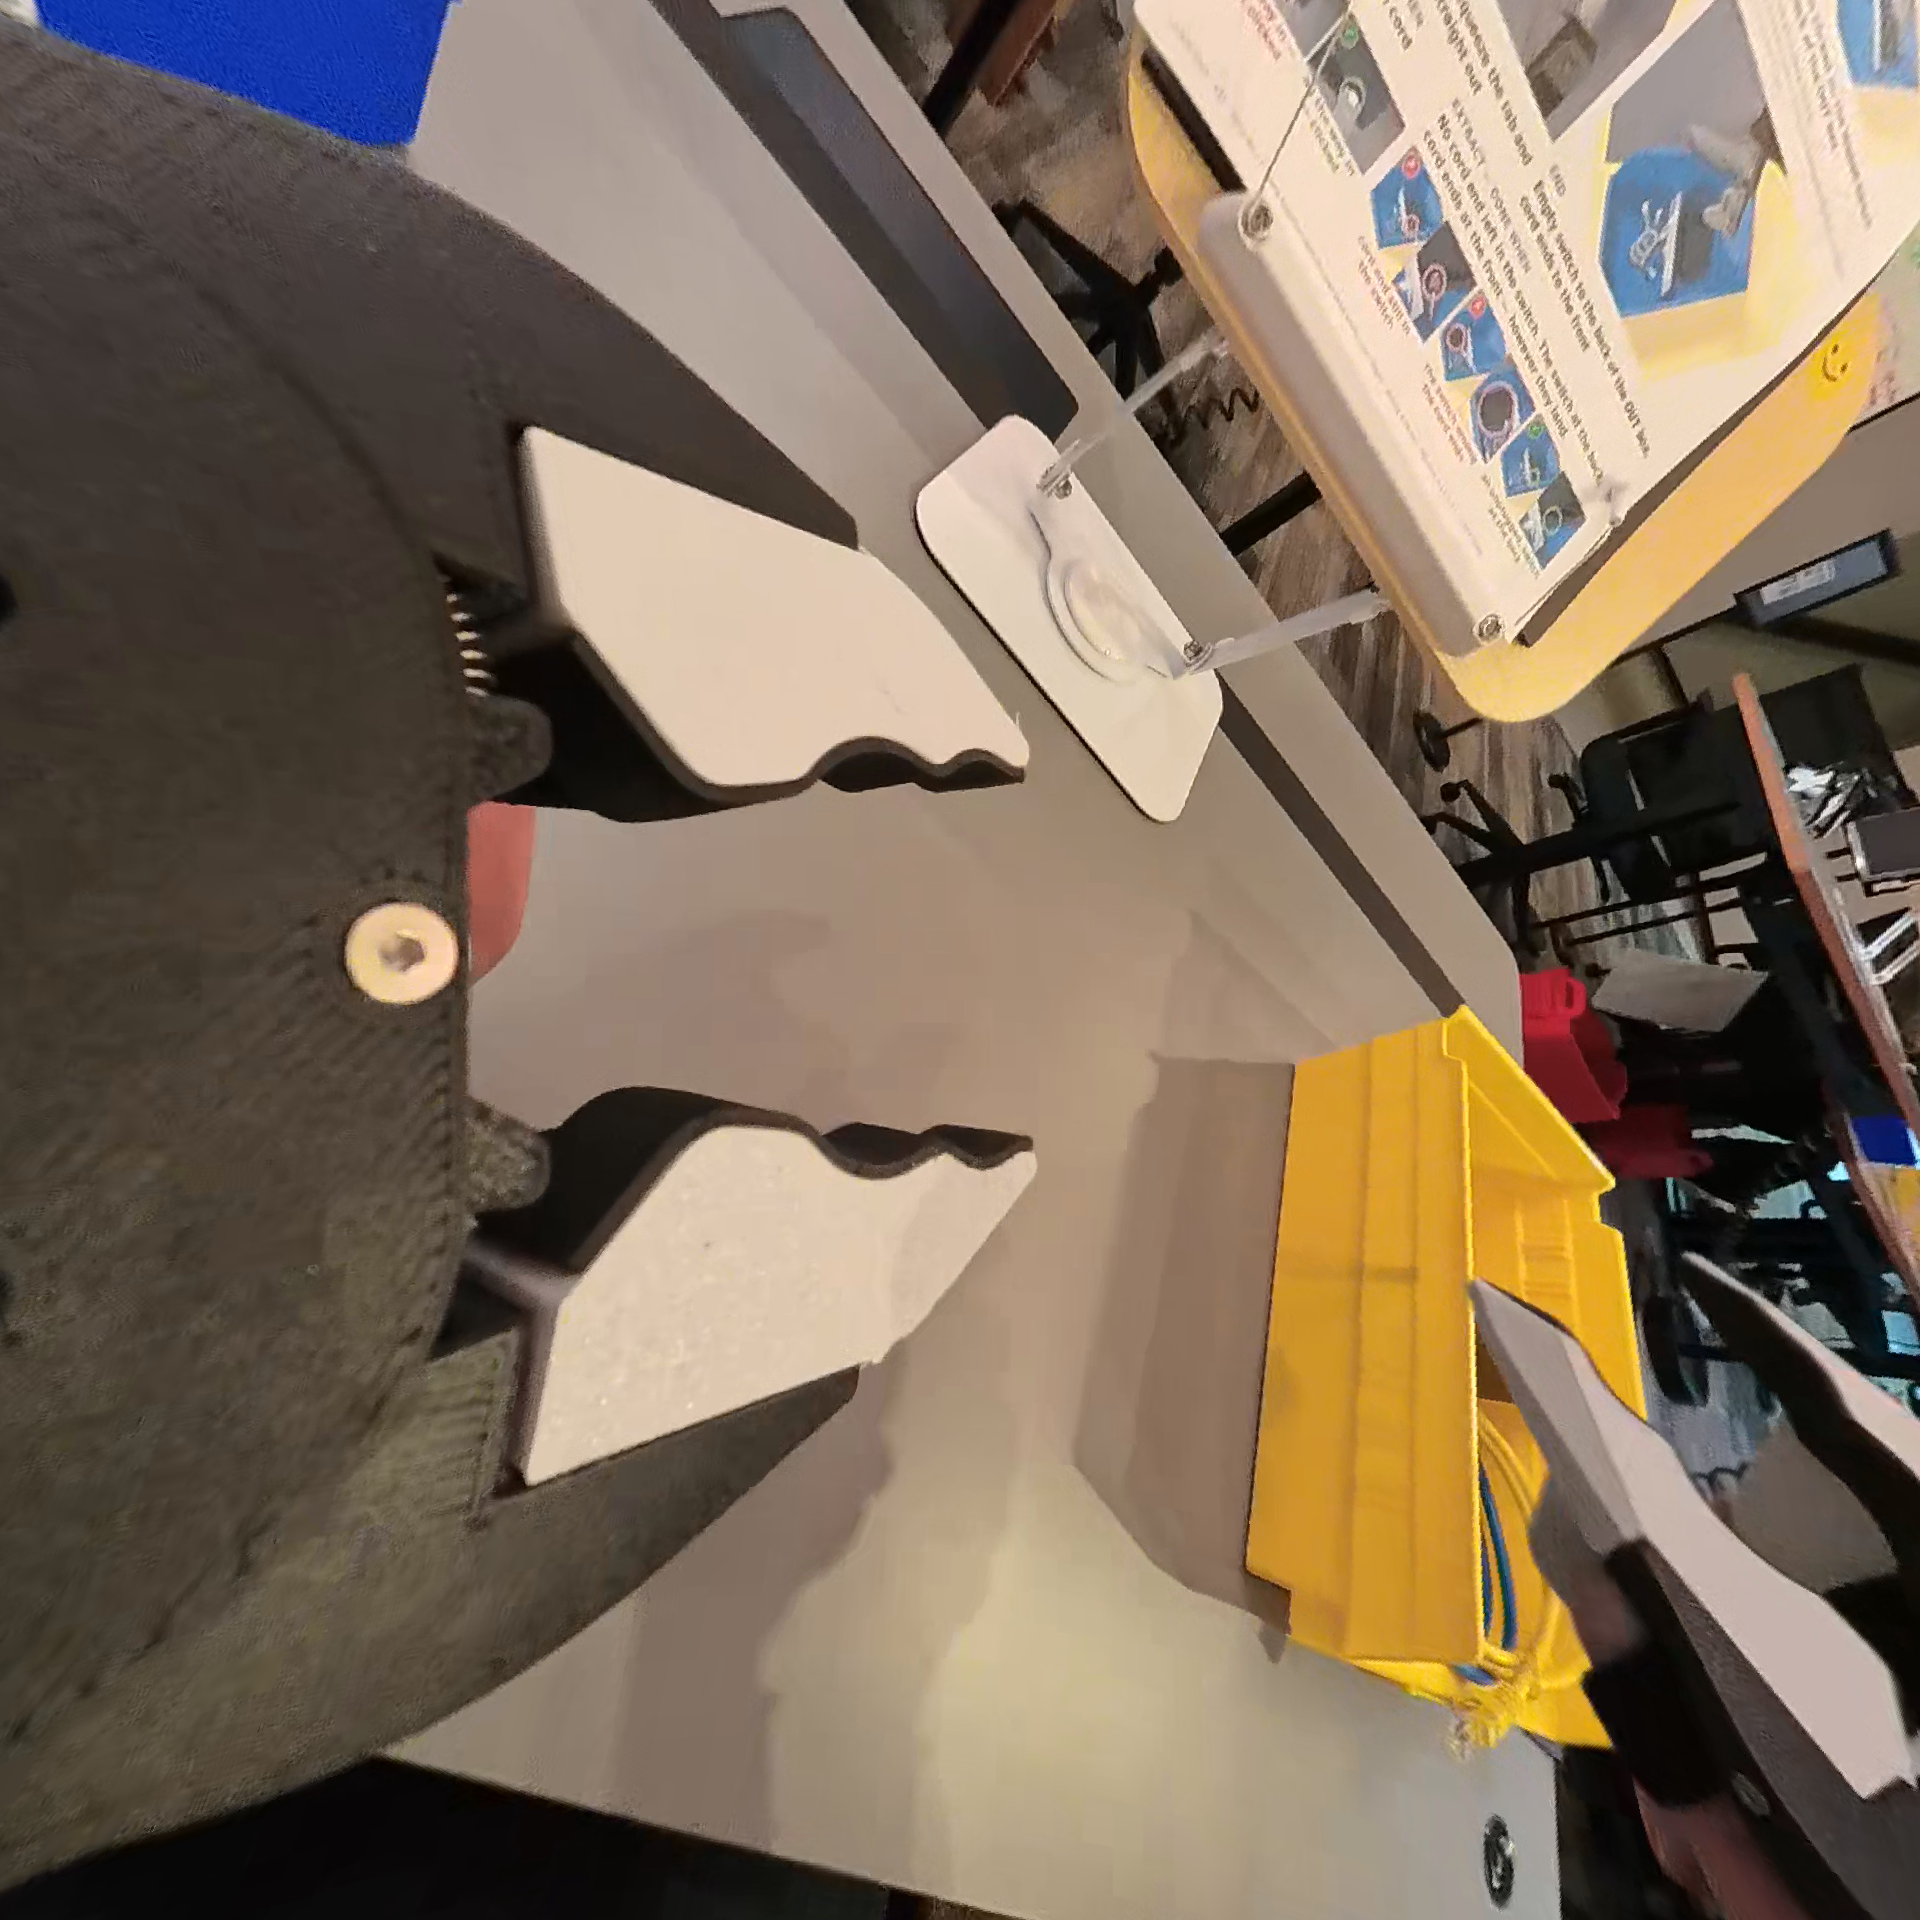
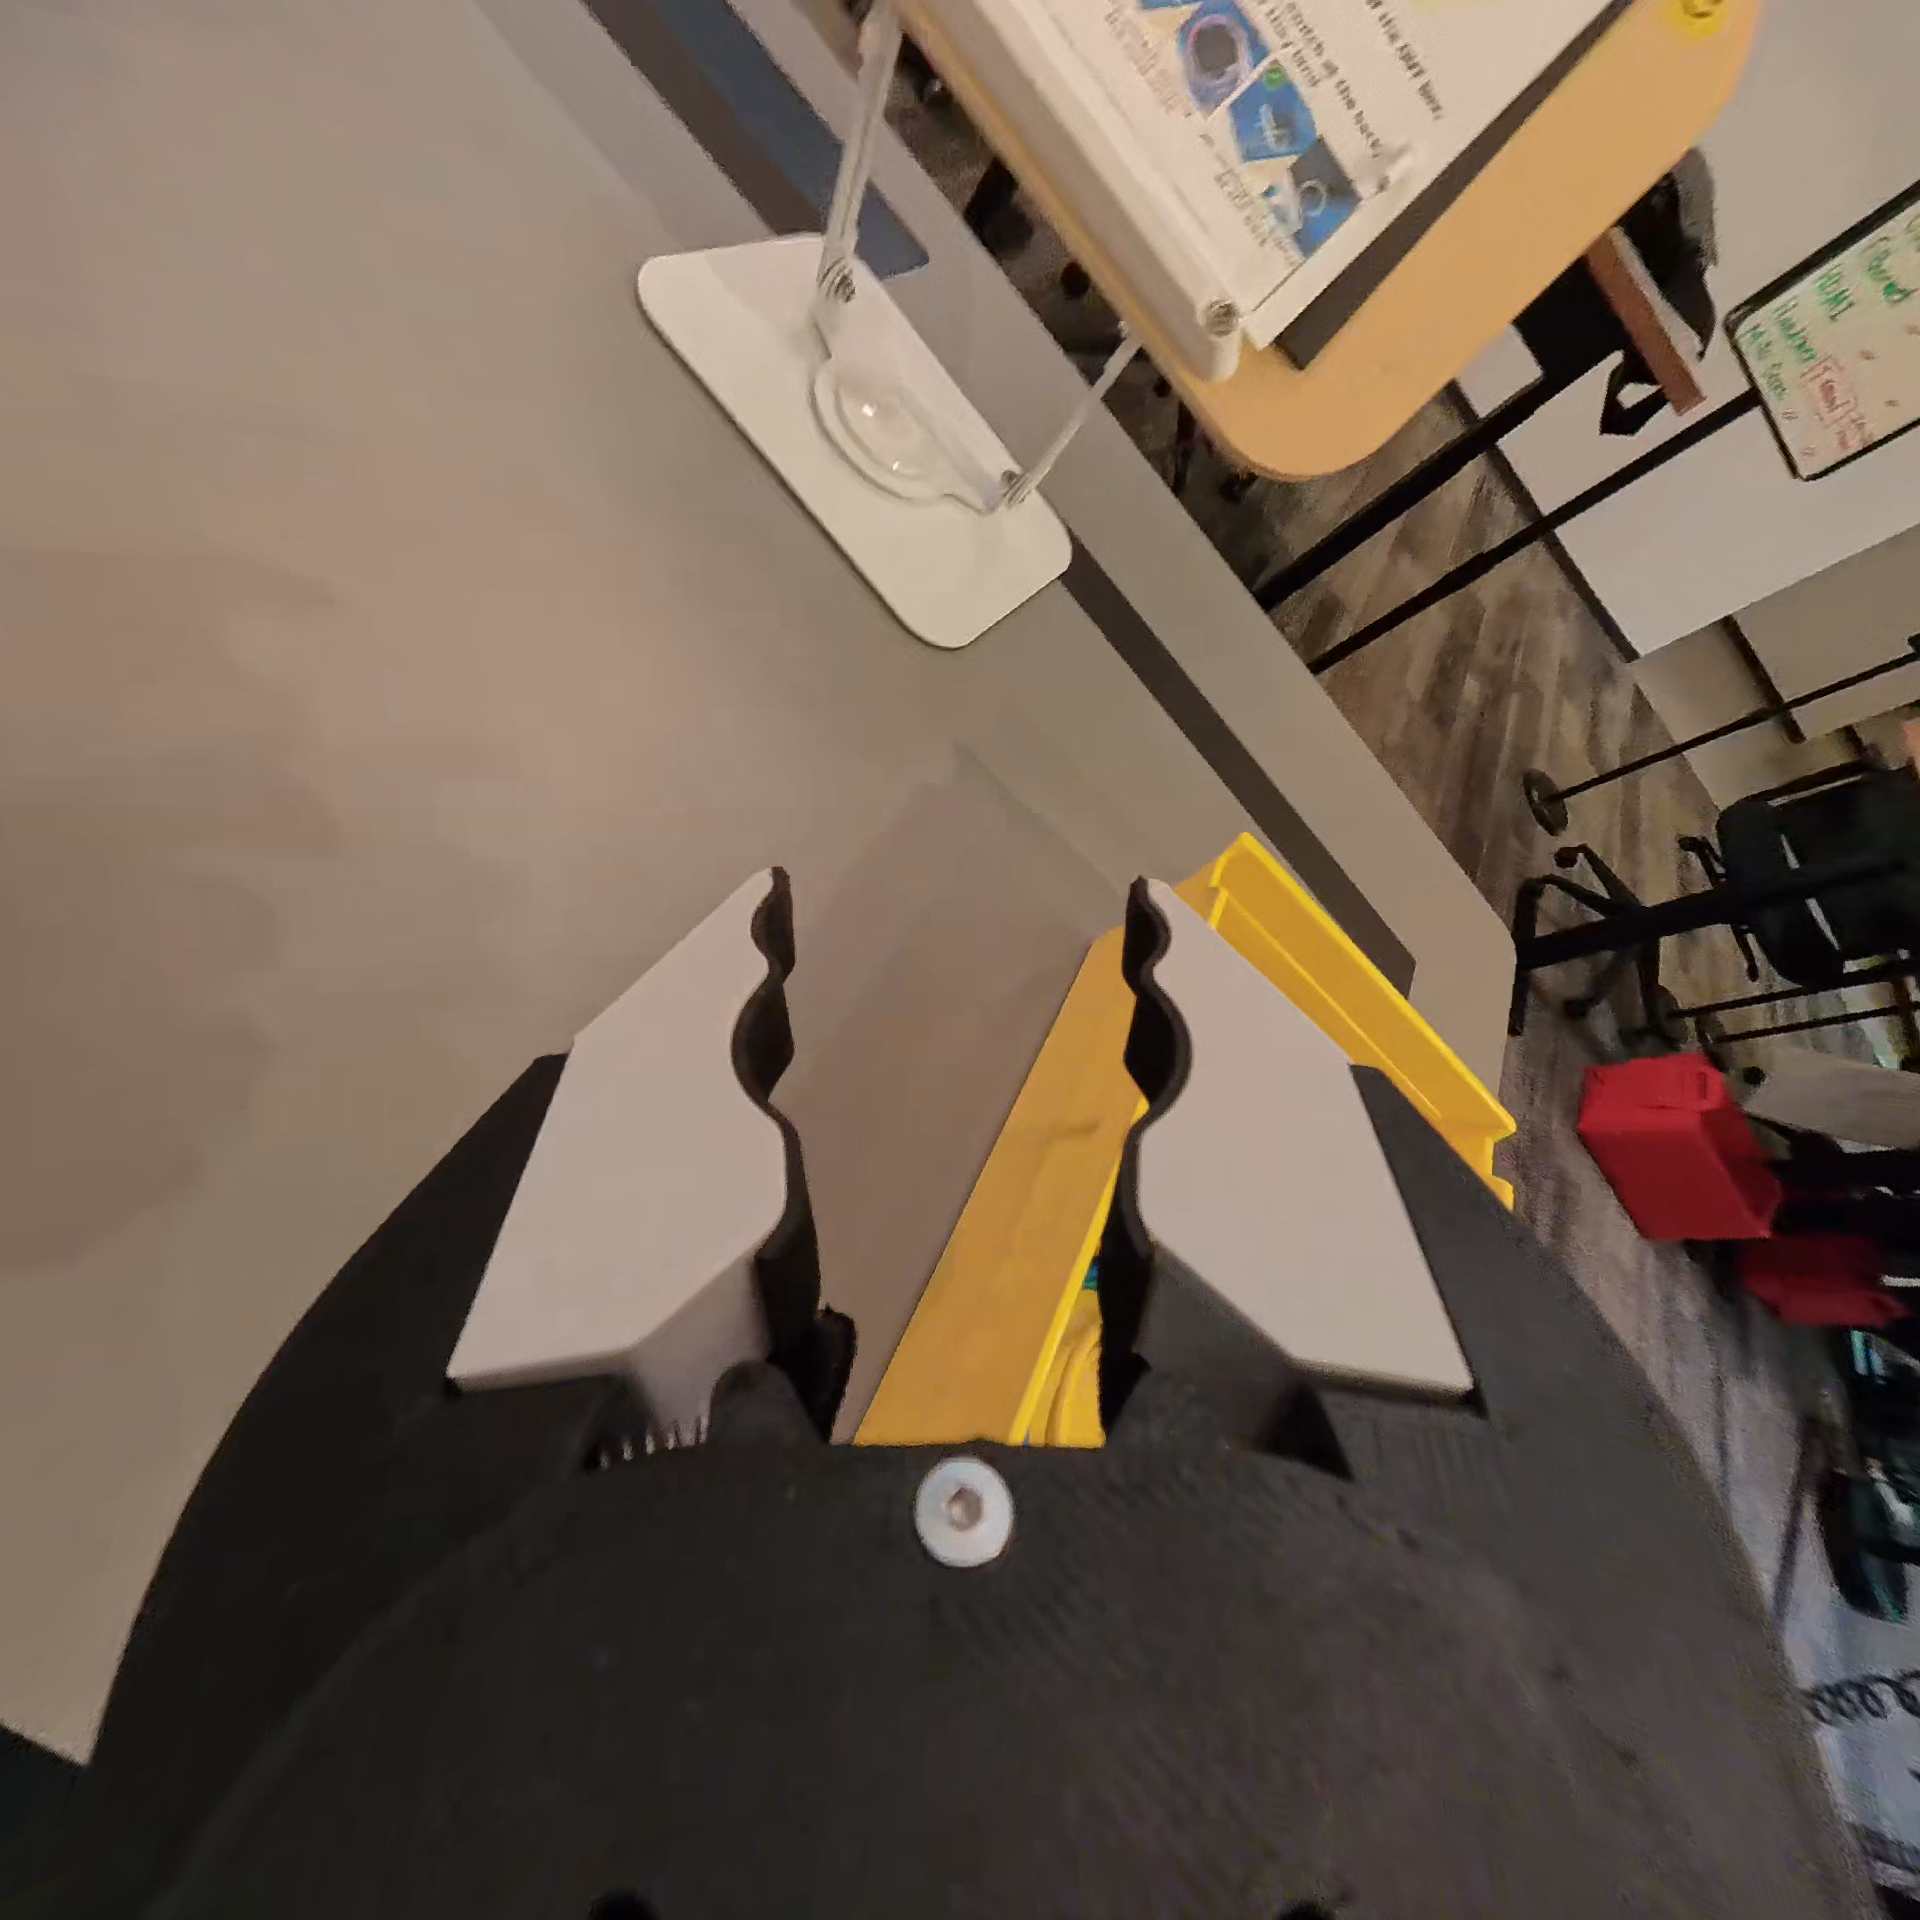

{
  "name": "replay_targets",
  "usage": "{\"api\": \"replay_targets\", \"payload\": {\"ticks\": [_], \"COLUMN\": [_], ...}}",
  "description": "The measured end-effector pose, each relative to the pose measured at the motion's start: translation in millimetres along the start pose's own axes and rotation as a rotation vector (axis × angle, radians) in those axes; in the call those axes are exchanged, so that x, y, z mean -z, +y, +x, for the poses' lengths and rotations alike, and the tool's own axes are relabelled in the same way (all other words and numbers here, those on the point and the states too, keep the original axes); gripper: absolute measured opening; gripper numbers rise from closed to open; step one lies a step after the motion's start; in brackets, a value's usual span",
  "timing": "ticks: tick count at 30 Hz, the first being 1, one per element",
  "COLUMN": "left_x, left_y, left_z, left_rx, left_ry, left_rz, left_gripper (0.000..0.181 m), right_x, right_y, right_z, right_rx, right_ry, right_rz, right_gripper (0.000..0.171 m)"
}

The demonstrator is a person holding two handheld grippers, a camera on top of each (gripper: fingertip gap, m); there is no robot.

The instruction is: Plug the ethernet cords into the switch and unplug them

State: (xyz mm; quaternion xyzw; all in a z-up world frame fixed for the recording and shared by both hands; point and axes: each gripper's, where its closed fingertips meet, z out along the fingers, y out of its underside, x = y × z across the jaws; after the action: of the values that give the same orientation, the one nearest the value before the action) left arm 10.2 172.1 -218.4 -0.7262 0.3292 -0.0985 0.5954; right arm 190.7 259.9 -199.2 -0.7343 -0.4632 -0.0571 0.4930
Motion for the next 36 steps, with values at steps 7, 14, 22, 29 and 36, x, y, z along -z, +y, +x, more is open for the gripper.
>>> {"api": "replay_targets", "payload": {"ticks": [7, 14, 22, 29, 36], "left_x": [4.3, 18.7, 55.9, 128.8, 221.3], "left_y": [-2.3, -10.8, -26.6, -38.5, 31.9], "left_z": [5.2, 1.5, -30.3, -117.5, -227.5], "left_rx": [-0.002, -0.031, -0.066, -0.079, -0.054], "left_ry": [0.000, -0.045, -0.197, -0.491, -0.826], "left_rz": [0.006, 0.032, 0.071, 0.106, -0.180], "left_gripper": [0.065, 0.066, 0.066, 0.068, 0.105], "right_x": [8.9, 20.9, 28.4, 48.6, 87.9], "right_y": [-10.8, -8.2, 7.6, 31.0, 131.5], "right_z": [-13.2, -8.6, 15.1, 83.0, 189.7], "right_rx": [-0.036, -0.069, -0.075, -0.152, -0.395], "right_ry": [0.026, 0.064, 0.128, 0.266, 0.485], "right_rz": [-0.008, -0.011, -0.018, 0.008, -0.034], "right_gripper": [0.066, 0.065, 0.066, 0.072, 0.081]}}
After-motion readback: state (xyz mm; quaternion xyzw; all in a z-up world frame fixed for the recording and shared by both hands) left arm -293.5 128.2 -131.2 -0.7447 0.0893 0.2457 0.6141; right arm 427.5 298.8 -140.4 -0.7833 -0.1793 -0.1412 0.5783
